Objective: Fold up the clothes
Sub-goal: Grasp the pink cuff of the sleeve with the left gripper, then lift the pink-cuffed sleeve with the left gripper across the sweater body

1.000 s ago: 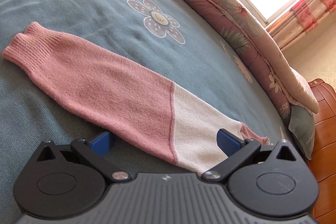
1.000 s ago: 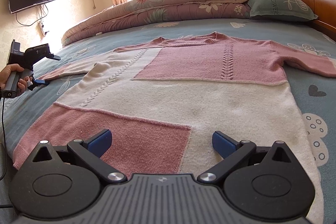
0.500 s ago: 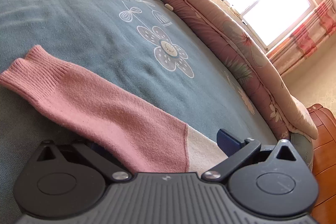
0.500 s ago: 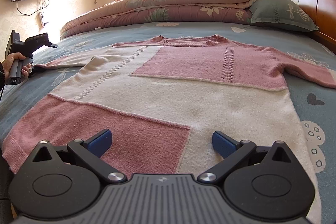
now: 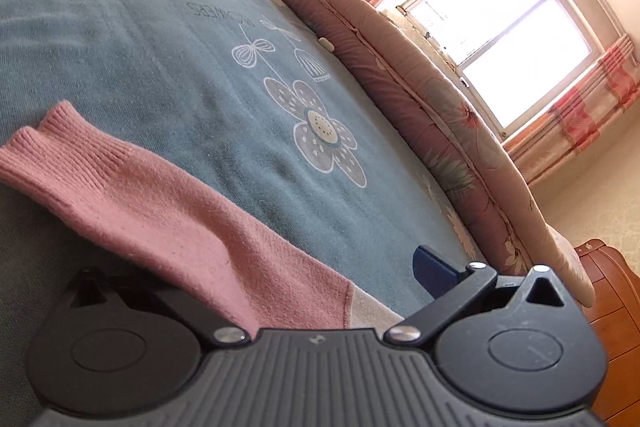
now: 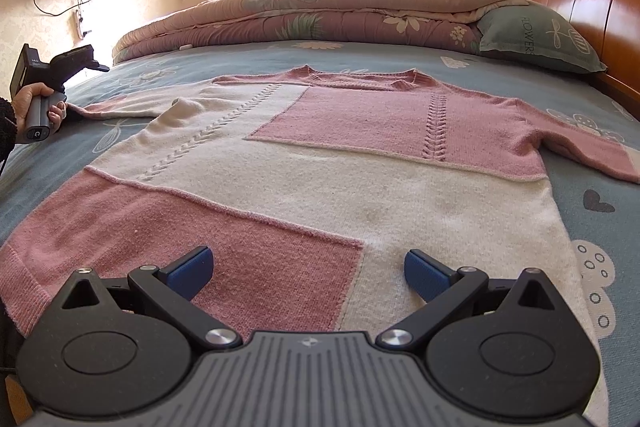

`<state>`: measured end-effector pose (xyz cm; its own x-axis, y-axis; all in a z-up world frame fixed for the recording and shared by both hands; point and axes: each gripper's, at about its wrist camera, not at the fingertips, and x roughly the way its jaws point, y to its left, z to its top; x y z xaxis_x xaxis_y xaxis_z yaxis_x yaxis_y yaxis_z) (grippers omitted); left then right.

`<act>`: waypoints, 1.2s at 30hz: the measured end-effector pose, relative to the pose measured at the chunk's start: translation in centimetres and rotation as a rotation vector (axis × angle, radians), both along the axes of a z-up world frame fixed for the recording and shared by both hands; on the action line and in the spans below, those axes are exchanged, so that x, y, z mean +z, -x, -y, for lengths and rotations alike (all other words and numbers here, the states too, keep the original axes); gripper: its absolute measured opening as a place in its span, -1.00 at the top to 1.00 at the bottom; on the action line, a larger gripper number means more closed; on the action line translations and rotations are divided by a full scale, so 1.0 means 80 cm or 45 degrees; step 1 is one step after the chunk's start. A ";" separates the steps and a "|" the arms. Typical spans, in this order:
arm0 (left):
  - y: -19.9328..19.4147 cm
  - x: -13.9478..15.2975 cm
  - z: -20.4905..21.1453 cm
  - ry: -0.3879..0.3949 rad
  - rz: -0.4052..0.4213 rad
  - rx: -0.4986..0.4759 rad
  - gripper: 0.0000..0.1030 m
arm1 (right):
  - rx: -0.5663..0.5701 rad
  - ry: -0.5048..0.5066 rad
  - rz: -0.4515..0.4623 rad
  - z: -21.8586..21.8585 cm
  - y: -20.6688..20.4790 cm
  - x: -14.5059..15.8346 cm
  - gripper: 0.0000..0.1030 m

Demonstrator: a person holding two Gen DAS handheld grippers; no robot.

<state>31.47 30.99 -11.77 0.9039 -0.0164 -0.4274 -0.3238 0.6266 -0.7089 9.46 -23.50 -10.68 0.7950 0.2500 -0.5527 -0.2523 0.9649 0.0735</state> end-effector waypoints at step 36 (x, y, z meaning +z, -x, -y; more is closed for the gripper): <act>-0.035 0.165 0.195 -0.090 0.053 -0.392 -0.98 | 0.155 -0.167 -0.042 0.015 0.017 0.013 -1.00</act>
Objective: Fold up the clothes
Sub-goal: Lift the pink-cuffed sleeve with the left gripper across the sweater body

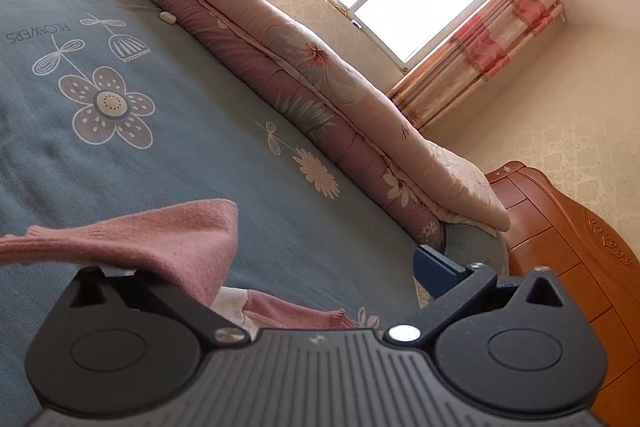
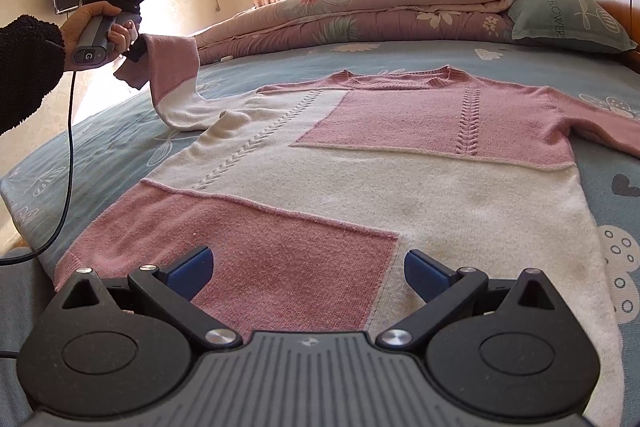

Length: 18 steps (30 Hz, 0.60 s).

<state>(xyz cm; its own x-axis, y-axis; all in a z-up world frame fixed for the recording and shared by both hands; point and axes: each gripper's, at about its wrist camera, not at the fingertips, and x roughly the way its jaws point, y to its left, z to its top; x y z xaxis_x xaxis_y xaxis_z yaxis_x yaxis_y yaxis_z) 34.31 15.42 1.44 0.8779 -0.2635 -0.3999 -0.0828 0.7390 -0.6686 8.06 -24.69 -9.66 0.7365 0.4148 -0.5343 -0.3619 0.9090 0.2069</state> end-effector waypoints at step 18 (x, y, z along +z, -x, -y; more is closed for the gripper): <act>-0.045 0.036 0.118 -0.236 -0.296 -0.240 -0.98 | 0.039 -0.041 -0.036 0.013 0.008 0.010 -1.00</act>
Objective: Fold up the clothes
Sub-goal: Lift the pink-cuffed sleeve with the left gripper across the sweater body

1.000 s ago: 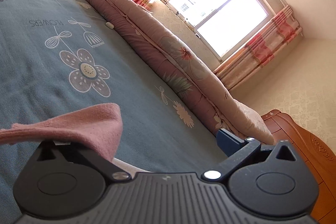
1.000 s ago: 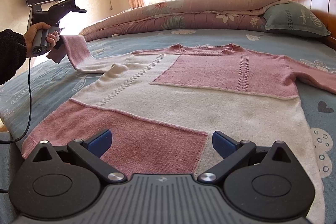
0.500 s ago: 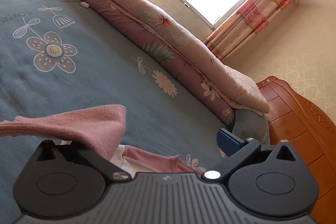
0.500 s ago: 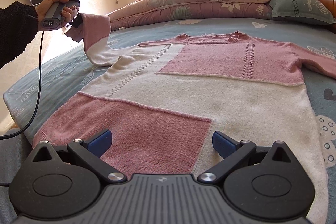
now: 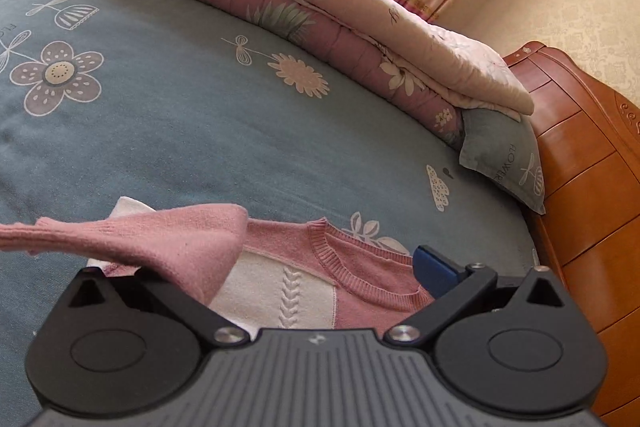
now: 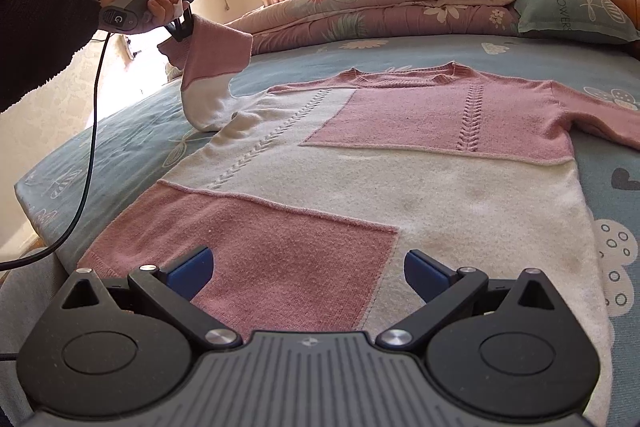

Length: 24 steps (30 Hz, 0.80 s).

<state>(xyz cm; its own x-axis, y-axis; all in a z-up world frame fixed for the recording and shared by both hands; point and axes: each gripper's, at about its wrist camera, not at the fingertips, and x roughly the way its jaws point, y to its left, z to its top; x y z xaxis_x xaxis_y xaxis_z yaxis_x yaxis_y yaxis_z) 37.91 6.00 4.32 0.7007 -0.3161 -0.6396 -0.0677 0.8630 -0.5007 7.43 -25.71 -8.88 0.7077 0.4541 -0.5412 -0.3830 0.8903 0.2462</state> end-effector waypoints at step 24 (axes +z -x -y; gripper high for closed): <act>-0.022 -0.008 0.076 0.001 0.009 -0.132 -0.98 | 0.021 0.026 -0.240 0.009 -0.066 0.051 -1.00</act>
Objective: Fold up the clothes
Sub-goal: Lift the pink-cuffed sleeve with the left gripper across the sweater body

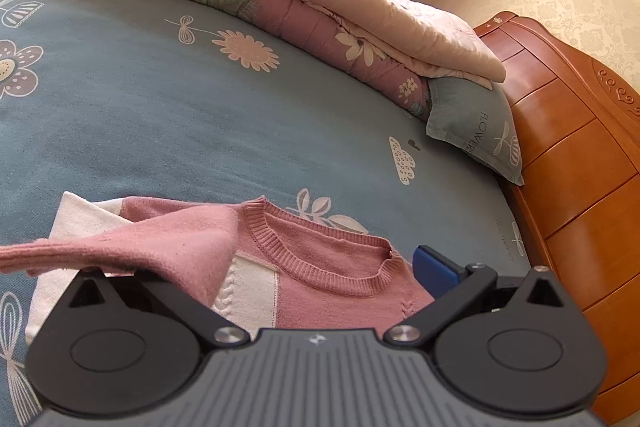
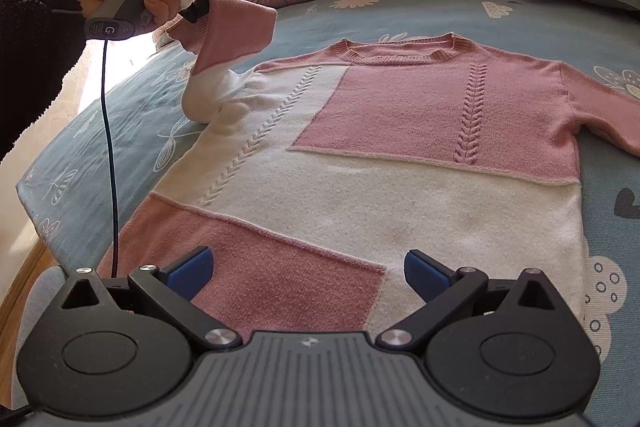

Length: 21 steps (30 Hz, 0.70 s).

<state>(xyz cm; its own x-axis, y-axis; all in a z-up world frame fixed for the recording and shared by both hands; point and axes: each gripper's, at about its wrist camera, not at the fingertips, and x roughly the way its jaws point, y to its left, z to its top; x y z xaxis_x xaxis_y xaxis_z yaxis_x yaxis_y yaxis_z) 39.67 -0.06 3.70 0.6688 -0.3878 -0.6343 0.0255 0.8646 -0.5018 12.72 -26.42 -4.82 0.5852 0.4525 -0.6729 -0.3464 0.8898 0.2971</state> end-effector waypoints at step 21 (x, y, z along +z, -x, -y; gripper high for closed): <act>-0.025 0.016 0.073 -0.031 0.032 -0.047 -0.98 | -0.003 -0.017 -0.013 0.008 0.004 -0.012 -1.00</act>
<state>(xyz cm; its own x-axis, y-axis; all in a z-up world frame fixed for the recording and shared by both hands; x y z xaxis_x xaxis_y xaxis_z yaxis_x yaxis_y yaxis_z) 41.68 -5.89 5.01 0.6702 -0.3968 -0.6273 0.0695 0.8749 -0.4792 12.44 -27.07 -5.74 0.5792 0.4605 -0.6726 -0.3413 0.8864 0.3129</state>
